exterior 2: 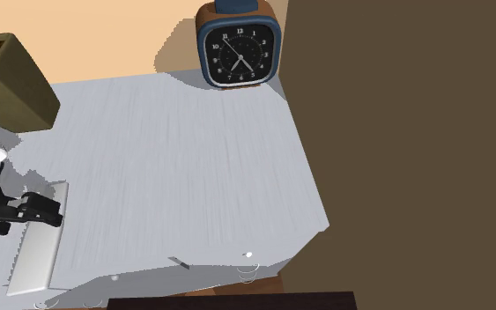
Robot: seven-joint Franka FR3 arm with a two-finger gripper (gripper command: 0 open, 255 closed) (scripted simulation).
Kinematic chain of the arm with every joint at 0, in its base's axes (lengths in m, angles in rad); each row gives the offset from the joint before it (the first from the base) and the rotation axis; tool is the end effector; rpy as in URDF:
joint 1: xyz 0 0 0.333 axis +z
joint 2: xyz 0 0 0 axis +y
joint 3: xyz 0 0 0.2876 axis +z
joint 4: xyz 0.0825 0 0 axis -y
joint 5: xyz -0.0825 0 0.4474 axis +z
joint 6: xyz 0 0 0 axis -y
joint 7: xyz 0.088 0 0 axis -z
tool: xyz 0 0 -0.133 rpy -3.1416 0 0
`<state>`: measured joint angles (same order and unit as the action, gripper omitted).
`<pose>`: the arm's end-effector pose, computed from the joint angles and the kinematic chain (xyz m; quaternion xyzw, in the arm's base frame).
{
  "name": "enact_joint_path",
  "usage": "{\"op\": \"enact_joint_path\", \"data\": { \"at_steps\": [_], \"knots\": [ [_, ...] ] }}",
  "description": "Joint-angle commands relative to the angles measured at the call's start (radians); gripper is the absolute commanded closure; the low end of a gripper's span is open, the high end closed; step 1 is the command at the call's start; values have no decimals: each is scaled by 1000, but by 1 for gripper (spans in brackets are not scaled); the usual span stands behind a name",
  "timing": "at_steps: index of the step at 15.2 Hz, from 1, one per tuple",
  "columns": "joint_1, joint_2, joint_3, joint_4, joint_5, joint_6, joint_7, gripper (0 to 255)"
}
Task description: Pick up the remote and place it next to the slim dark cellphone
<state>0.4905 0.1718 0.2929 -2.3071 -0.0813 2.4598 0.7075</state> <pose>0.3918 0.3966 0.1698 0.9977 0.0677 -0.0033 0.0041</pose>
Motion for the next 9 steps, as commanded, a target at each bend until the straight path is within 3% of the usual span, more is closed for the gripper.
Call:
{"op": "enact_joint_path", "data": {
  "at_steps": [1, 9],
  "knots": [
    [-5, -46, 7, 13, 24, -58, -16, 0],
    [-5, -66, 9, 20, 34, -83, -23, 0]
  ]
}}
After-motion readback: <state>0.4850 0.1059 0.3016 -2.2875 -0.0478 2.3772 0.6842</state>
